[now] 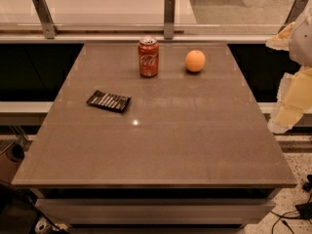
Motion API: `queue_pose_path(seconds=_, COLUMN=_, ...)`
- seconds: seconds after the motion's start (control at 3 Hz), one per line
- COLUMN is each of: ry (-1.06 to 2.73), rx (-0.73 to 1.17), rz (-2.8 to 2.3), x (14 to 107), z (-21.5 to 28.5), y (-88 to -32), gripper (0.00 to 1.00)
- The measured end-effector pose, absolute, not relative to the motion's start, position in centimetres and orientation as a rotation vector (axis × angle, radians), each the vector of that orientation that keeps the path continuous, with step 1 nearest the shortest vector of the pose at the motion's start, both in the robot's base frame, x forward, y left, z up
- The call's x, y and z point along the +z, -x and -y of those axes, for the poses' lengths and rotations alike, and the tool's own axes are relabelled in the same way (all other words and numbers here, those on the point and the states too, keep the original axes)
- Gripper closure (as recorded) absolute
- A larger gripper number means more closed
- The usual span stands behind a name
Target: Pick rxbar chocolate
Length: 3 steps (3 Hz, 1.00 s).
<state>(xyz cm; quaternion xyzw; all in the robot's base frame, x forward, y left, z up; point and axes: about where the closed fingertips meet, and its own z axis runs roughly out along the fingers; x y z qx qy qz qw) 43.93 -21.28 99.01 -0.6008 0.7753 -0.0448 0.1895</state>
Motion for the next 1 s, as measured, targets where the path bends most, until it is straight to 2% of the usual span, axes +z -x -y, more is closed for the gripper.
queue_pose_path(seconds=0.33, ry=1.656, rx=-0.045, rz=-2.124, x=98.6, z=20.8, y=-44.8, gripper=0.0)
queue_pose_path(seconds=1.0, ry=1.543, rx=0.204, rz=-1.957, x=95.7, z=16.3, y=-49.0, gripper=0.0)
